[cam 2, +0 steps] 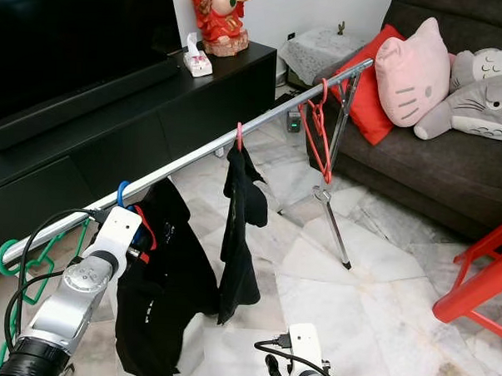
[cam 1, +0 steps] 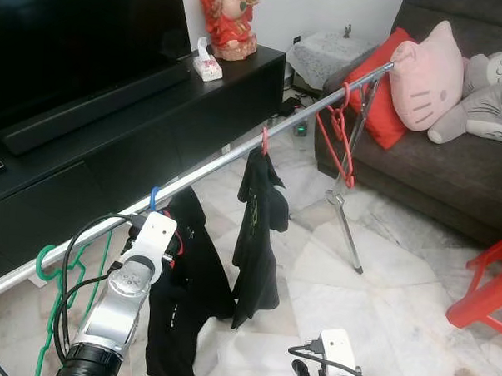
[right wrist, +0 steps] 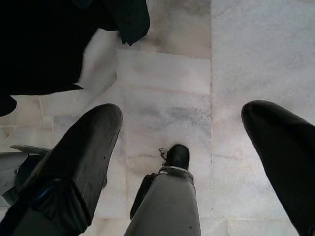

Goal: Hang hanger

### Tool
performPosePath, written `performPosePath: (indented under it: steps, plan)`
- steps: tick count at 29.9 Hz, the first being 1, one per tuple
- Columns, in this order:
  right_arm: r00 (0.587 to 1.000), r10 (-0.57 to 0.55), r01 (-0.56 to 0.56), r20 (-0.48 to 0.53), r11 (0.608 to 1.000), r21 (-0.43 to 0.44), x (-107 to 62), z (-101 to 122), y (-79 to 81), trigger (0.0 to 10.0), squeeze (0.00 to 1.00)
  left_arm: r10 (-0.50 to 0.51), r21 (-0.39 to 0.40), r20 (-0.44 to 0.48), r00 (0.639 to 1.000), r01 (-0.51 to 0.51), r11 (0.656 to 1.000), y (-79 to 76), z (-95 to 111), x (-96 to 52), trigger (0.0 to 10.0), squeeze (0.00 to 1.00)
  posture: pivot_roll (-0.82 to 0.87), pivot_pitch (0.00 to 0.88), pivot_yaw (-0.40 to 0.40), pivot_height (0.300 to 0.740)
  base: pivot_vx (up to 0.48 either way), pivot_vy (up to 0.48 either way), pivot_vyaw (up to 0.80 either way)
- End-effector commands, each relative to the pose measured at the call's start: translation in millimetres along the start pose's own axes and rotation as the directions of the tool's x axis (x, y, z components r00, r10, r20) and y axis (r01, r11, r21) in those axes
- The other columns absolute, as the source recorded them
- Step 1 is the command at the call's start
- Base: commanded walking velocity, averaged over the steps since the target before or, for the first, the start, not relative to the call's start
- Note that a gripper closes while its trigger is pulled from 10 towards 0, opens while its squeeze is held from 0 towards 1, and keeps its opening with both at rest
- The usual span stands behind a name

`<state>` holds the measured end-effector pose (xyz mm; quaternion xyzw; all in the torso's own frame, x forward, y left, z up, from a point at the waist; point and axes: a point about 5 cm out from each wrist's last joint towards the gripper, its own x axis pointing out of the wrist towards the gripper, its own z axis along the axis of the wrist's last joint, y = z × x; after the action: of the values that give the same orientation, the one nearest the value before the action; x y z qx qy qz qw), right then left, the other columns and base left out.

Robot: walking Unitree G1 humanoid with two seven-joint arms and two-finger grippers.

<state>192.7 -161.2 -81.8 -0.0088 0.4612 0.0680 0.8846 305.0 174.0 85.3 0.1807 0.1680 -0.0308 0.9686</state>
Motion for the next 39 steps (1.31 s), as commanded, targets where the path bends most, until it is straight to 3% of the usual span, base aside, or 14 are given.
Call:
performPosePath:
  steps: [1, 2, 3, 4, 5, 6, 19, 39]
  plan:
    - [1.000, 0.007, -0.007, -0.008, 1.000, 0.002, 0.3, -1.3, 2.9, 10.0, 0.00, 0.005, -0.015, -0.010, 1.000, -0.005, 1.000, 2.8, -0.8, 1.8, 4.9, 0.00, -0.10, 0.000, 0.077, 0.740, 0.000, 0.000, 0.00]
    - [1.000, 0.007, -0.007, -0.008, 1.000, 0.002, 0.3, -1.3, 2.9, 10.0, 0.00, 0.003, -0.015, -0.012, 1.000, -0.003, 1.000, 2.2, -1.2, 1.9, 4.9, 0.00, -0.10, 0.000, 0.077, 0.740, 0.000, 0.000, 0.00]
    - [1.000, 0.007, -0.007, -0.008, 1.000, 0.003, 0.3, -1.3, 3.0, 10.0, 0.00, 0.000, -0.012, -0.016, 1.000, -0.001, 1.000, 1.1, -2.4, 2.0, 1.8, 0.00, -0.10, 0.000, 0.077, 0.740, 0.000, 0.000, 0.00]
    - [1.000, 0.006, -0.006, -0.008, 1.000, 0.003, 0.4, -1.3, 3.0, 10.0, 0.00, 0.001, -0.008, -0.019, 1.000, -0.001, 1.000, 0.9, -3.0, 2.2, 0.9, 0.00, -0.10, 0.000, 0.078, 0.740, 0.000, 0.000, 0.00]
    - [1.000, 0.006, -0.006, -0.008, 1.000, 0.003, 0.4, -1.3, 3.0, 10.0, 0.00, 0.001, -0.004, -0.022, 1.000, -0.001, 1.000, 0.7, -3.5, 2.2, 0.9, 0.00, -0.10, 0.000, 0.078, 0.740, 0.000, 0.000, 0.00]
    - [1.000, 0.006, -0.006, -0.008, 1.000, 0.003, 0.4, -1.3, 3.0, 10.0, 0.00, 0.001, -0.001, -0.028, 1.000, -0.001, 1.000, 0.4, -4.4, 2.4, 0.0, 0.00, -0.10, 0.000, 0.078, 0.740, 0.000, 0.000, 0.00]
    - [1.000, 0.008, -0.008, -0.009, 1.000, 0.005, 0.4, -1.3, 3.2, 10.0, 0.00, -0.006, 0.003, -0.052, 0.999, 0.006, 1.000, -1.8, -9.0, 3.7, 0.0, 0.00, -0.10, 0.000, 0.078, 0.740, 0.000, 0.000, 0.00]
    - [1.000, 0.005, -0.005, -0.014, 1.000, 0.010, 0.2, -2.9, 3.6, 10.0, 0.00, -0.031, -0.006, 0.000, 1.000, 0.031, 1.000, -7.1, -2.7, 4.1, 0.0, 0.00, -0.11, 0.000, 0.084, 0.740, 0.000, 0.000, 0.00]
